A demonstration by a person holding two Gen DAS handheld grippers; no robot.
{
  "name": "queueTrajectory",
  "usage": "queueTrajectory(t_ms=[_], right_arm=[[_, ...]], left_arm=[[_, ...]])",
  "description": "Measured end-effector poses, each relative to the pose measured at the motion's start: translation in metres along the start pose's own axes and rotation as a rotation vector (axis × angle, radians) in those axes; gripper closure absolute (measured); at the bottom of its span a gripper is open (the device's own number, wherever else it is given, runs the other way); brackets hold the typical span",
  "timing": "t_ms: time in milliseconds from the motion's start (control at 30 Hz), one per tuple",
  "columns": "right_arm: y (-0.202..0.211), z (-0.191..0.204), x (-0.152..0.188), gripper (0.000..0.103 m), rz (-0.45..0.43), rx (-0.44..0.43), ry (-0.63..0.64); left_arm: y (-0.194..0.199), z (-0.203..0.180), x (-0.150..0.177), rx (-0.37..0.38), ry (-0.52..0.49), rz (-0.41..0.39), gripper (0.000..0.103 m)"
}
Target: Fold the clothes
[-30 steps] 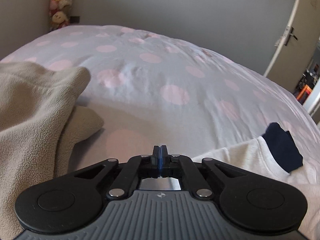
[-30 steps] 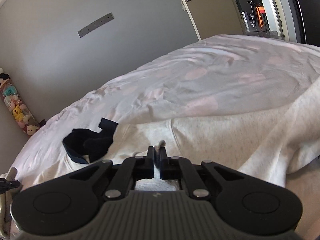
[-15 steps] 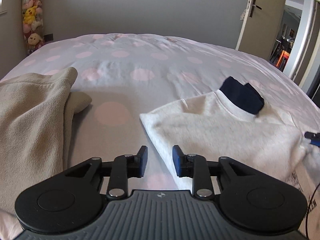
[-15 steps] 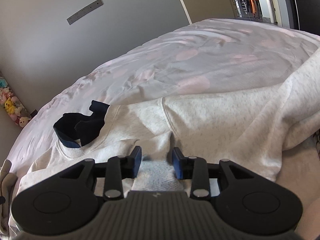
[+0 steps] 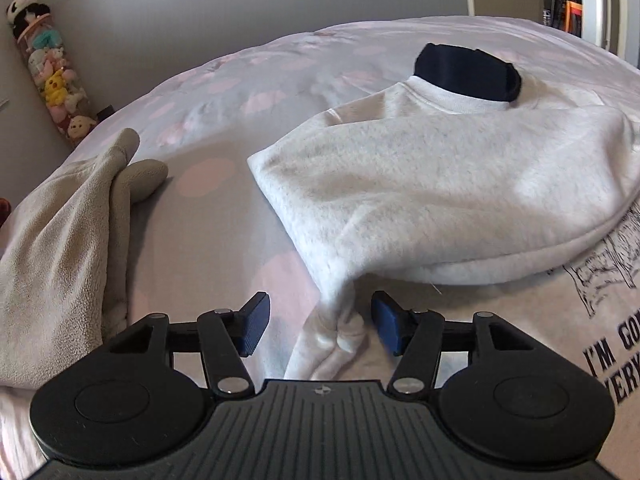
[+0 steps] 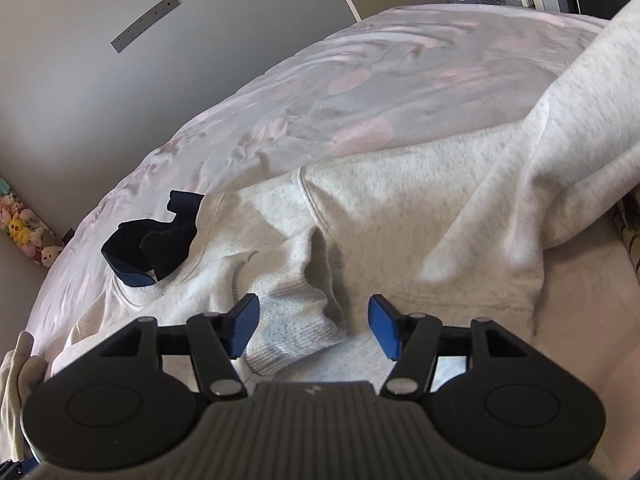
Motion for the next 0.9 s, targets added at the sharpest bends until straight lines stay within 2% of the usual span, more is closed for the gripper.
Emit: queueTrajectory(t_ms=[100,133,167,200,233,267,333,433,500,600,700,800,833,900], right_arm=[[-0.004,-0.002,0.003,0.043,0.013,-0.017,-0.024],[-0.006,-0.002,0.004,0.052,0.017,-0.021,-0.031],[-0.007,-0.002,0.005,0.054,0.021,-0.025,-0.038],[-0.009,-0.002,0.007,0.059,0.025,-0.029,-0.045],[-0.010,-0.002,0.008,0.071,0.026,-0.032,-0.045],[-0.008,0.000,0.007,0.074,0.021,-0.041,-0.039],[-0.003,0.003,0.004,0.080,0.013,-0.084,-0.053],[-0.002,0.011,0.001,0.081,0.025,-0.151,-0.061],[-0.006,0.016,0.005,0.082,0.051,-0.140,-0.041],[-0.013,0.014,0.012,0.084,0.086,-0.067,-0.004],[-0.013,0.003,0.009,0.088,0.084,-0.038,-0.039],[-0.011,-0.001,0.005,0.097,0.074,0.018,-0.002],[-0.010,-0.002,0.005,0.103,0.069,0.049,0.019],[-0.009,-0.008,0.002,0.103,0.059,0.092,0.040]], left_arm=[[-0.010,0.003,-0.005,-0.005,0.059,0.005,0.061],[-0.011,0.002,-0.006,0.006,0.060,0.001,0.072],[-0.011,0.000,-0.008,0.018,0.045,-0.007,0.083],[-0.009,-0.003,-0.009,0.014,0.015,-0.025,0.087],[-0.005,-0.005,-0.011,0.000,-0.023,-0.052,0.088],[-0.002,-0.004,-0.013,-0.019,-0.051,-0.082,0.094],[0.003,0.006,-0.020,-0.049,-0.066,-0.133,0.093],[-0.002,0.030,-0.022,-0.020,-0.016,-0.097,0.090],[-0.006,0.030,-0.017,-0.009,-0.028,-0.084,0.089],[-0.012,0.029,-0.008,0.008,-0.039,-0.061,0.089],[-0.015,0.023,0.007,0.010,-0.024,-0.057,0.087],[-0.010,0.028,0.010,0.002,-0.021,-0.070,0.076],[-0.007,0.031,0.010,0.014,-0.016,-0.066,0.072],[-0.001,0.038,0.010,0.039,-0.009,-0.061,0.067]])
Point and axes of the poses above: each gripper's, at about its wrist camera, not at the fingertips, and y roughly against the way its jaws point, z to its left, x to its underside, the point moved 3 cm from there along -y, roughly the way its jaws point, and after that the axes turned 9 degrees about -x, right-handed, at the moved point
